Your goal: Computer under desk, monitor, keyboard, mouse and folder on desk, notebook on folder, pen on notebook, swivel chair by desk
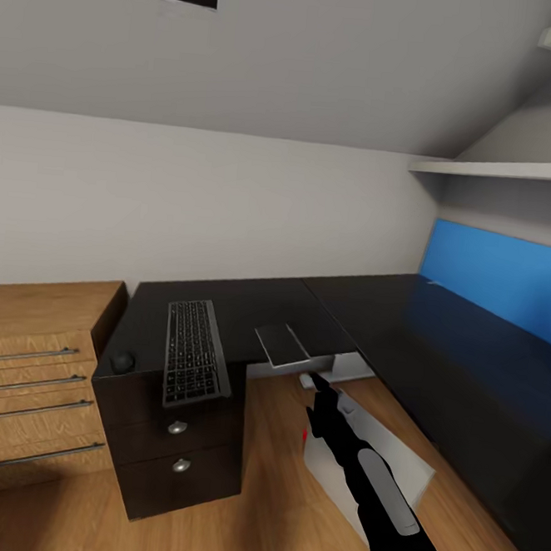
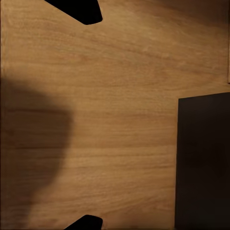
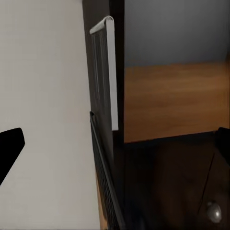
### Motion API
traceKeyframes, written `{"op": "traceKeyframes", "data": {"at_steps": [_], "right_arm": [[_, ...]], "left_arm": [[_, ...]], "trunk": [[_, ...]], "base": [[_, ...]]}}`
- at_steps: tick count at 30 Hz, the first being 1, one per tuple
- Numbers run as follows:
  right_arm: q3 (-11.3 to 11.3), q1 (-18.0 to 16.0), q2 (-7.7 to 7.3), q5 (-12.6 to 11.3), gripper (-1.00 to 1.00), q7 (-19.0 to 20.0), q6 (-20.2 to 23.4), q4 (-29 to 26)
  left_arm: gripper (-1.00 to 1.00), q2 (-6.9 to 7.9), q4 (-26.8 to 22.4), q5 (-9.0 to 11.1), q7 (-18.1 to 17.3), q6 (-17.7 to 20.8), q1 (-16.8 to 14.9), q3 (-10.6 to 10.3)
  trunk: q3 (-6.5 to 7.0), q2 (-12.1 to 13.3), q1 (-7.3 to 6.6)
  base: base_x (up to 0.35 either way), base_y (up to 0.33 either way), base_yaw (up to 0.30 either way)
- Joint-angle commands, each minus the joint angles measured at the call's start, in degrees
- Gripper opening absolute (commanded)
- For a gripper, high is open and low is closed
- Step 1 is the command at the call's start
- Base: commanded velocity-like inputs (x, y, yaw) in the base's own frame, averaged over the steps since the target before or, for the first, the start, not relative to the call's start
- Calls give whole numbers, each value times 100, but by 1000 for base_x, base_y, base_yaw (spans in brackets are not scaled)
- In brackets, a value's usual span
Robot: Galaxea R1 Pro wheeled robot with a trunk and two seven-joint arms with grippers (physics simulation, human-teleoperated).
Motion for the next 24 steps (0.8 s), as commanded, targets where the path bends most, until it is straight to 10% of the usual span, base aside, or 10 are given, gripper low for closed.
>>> {"op": "traceKeyframes", "data": {"at_steps": [1, 14, 24], "right_arm": [[-3, -2, 0, -35, 100, -31, 7, -8], [19, -8, 27, 75, 100, -83, -54, 525], [43, -68, 213, 1290, 100, -148, -275, 1436]], "left_arm": [[100, 9, -9, 60, 34, -36, -2, -30], [100, -2, -9, 57, 40, -36, -2, -38], [100, -14, 26, 74, 50, -32, -2, -48]], "trunk": [[-4, -3, -3], [-4, -3, -3], [157, 358, -200]], "base": [[-214, -205, 0], [-100, -99, 0], [-4, -4, 0]]}}
